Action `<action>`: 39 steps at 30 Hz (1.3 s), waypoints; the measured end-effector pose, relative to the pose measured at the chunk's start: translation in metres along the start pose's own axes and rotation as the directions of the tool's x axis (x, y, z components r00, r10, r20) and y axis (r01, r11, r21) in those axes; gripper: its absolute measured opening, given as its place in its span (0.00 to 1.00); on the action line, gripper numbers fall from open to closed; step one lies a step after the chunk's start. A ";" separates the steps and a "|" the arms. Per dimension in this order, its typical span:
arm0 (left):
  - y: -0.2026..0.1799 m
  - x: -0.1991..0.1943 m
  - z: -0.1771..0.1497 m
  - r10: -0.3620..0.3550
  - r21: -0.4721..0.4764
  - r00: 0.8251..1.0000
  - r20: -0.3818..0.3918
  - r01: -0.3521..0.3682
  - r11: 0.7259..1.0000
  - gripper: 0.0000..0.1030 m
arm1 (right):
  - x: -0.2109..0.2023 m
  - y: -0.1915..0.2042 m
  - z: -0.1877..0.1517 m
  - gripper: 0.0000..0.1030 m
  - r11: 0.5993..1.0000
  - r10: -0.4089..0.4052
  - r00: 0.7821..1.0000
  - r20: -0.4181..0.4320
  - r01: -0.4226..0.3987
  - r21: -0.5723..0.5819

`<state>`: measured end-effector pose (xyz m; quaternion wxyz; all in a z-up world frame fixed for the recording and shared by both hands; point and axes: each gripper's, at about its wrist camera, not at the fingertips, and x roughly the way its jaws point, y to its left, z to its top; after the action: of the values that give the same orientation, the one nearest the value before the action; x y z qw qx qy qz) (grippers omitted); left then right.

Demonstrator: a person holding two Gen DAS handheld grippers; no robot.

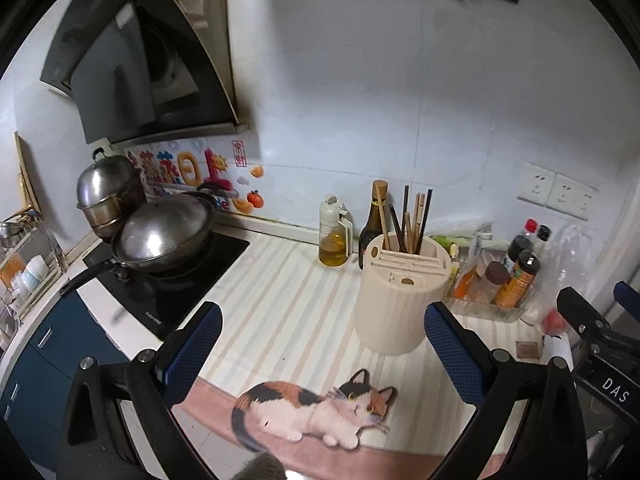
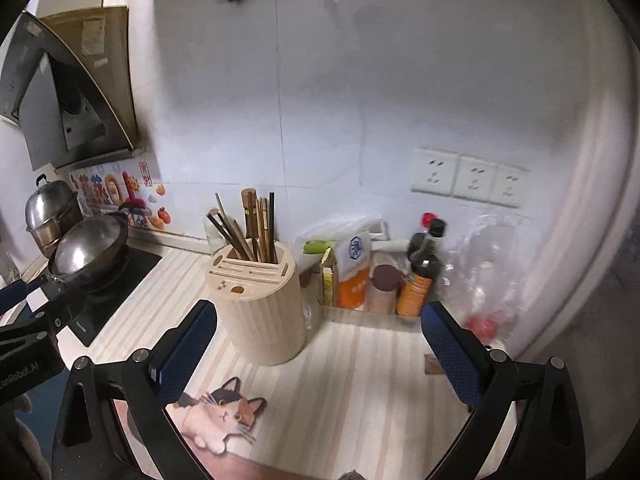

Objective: Organize utensils

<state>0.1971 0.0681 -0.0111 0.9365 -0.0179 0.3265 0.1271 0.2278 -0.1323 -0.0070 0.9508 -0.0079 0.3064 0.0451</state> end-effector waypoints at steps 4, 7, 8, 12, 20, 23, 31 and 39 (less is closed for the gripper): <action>0.013 -0.045 -0.014 -0.029 0.017 1.000 0.009 0.029 0.999 1.00 | -0.058 0.004 -0.014 1.00 0.999 -0.031 0.999 0.043 0.031 0.012; 0.019 -0.076 -0.025 -0.040 0.034 0.999 0.027 0.039 0.999 1.00 | -0.105 0.008 -0.027 1.00 0.998 -0.057 0.996 0.073 0.056 0.018; 0.021 -0.086 -0.028 -0.049 0.041 0.998 0.032 0.048 0.998 1.00 | -0.116 0.009 -0.031 1.00 0.998 -0.063 0.995 0.078 0.061 0.022; 0.025 -0.115 -0.037 -0.072 0.043 0.997 0.040 0.070 0.997 1.00 | -0.164 0.012 -0.044 1.00 0.997 -0.068 0.993 0.096 0.065 0.029; 0.029 -0.152 -0.046 -0.084 0.023 0.994 0.076 0.083 0.996 1.00 | -0.218 0.006 -0.051 1.00 0.997 -0.070 0.988 0.136 0.067 0.026; 0.029 -0.158 -0.048 -0.077 0.011 0.994 0.080 0.076 0.997 1.00 | -0.226 0.003 -0.050 1.00 0.998 -0.058 0.989 0.138 0.055 0.023; 0.024 -0.166 -0.050 -0.063 0.005 0.994 0.089 0.063 0.998 1.00 | -0.225 -0.007 -0.046 1.00 0.999 -0.051 0.989 0.138 0.052 0.000; 0.021 -0.165 -0.052 -0.058 0.016 0.994 0.091 0.056 0.998 1.00 | -0.218 -0.011 -0.047 1.00 0.999 -0.051 0.990 0.132 0.051 0.000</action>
<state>0.0357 0.0445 0.0511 0.9537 -0.0151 0.2836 0.0988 0.0248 -0.1633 0.0820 0.9698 -0.0145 0.2424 0.0219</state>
